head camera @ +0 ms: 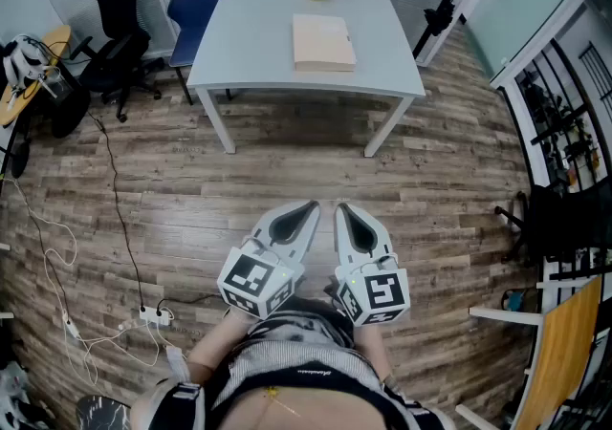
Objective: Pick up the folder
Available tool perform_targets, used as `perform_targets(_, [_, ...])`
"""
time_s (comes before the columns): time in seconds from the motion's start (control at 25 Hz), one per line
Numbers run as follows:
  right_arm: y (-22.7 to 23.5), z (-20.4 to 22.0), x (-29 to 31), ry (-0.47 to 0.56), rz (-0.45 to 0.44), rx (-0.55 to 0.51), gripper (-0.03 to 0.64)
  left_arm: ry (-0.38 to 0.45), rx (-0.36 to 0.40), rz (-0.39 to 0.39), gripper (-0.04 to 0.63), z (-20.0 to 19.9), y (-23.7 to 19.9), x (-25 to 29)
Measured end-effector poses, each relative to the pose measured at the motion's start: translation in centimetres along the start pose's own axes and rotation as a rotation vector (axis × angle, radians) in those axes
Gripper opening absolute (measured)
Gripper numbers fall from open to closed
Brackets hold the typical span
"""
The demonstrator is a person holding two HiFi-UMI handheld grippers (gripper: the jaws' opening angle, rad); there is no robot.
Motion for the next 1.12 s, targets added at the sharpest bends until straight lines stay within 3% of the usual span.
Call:
perform_targets(0.2, [-0.4,-0.1,0.6,0.017,0.011,0.023,0.037,0.03,-0.005,-0.039,0.015,-0.2,-1.6,-0.6])
perform_targets(0.4, [-0.5,0.3,1.5,0.015,0.028,0.012,0.103,0.027,-0.039,-0.044,0.123,-0.1,-3.6,-1.0])
perform_targets(0.8, [-0.3,1.3,2.8,-0.021,0.019,0.03,0.14,0.019,-0.056,-0.081,0.123,0.3,-5.7,-1.0])
perform_targets(1.12, [3.0,0.9,7.4,-0.011,-0.009,0.039,0.141,0.026,-0.026,-0.115,0.123,-0.1,-8.5,3.2])
Point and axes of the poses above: the fingertips, and each gripper's own axes: x forward along the fingers, y to its right, z out of its underside, the point moved 5 cm from there along -x, backward along the fingers, and after that the axes turned 8 degrees about y, right-handed, at the moved point
